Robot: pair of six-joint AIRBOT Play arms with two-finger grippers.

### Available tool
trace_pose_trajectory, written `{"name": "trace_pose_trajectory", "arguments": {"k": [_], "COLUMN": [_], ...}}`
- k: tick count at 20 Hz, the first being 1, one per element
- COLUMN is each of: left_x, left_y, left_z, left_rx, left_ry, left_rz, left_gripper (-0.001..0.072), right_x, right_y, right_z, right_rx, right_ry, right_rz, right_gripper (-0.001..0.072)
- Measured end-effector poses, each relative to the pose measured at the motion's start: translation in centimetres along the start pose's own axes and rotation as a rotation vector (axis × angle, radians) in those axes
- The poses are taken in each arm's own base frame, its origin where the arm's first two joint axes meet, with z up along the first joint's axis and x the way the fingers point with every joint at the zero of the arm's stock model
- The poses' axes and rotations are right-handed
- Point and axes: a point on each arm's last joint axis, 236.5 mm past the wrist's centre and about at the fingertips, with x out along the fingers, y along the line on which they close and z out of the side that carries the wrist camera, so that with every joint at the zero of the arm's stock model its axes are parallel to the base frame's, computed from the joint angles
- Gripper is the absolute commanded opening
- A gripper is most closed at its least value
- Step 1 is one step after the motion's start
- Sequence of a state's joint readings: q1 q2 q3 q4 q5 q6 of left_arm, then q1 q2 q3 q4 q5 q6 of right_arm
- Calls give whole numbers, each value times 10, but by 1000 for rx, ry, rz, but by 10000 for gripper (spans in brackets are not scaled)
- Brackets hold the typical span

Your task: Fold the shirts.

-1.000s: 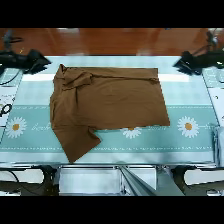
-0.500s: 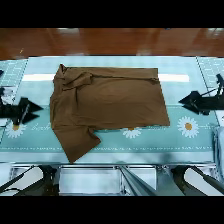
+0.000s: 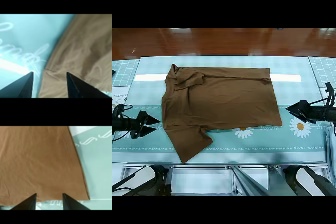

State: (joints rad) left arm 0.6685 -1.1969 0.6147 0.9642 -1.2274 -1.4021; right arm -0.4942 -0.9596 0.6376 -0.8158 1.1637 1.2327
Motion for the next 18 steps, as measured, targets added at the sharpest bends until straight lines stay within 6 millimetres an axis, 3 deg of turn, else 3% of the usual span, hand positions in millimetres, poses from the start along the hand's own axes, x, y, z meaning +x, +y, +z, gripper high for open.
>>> {"name": "trace_pose_trajectory", "arguments": {"k": [5,6,8,11,13,16,18], "left_x": [27,32,40,46,44,39,36], "left_y": [-6,-9,-12,-23,-30,-42,-47], "left_z": [-14,-17,-16,-14,-13,-14,-13], "left_rx": [29,35,64,119,151,183,197], "left_ry": [107,124,124,121,123,126,126], "left_rz": [-4,-11,-6,-31,-47,-76,-86], "left_gripper": [494,455,28,25,25,25,26], "right_x": [0,0,0,-2,-7,-5,3], "right_y": [0,0,-1,-10,-32,-69,-81], "right_z": [1,1,3,7,7,-14,-30], "right_rx": [-5,-6,-7,-3,37,132,191], "right_ry": [-10,-13,-18,-36,-41,20,79], "right_rz": [0,-1,-5,-32,-99,-184,-191], "right_gripper": [404,404,404,404,404,404,404]}}
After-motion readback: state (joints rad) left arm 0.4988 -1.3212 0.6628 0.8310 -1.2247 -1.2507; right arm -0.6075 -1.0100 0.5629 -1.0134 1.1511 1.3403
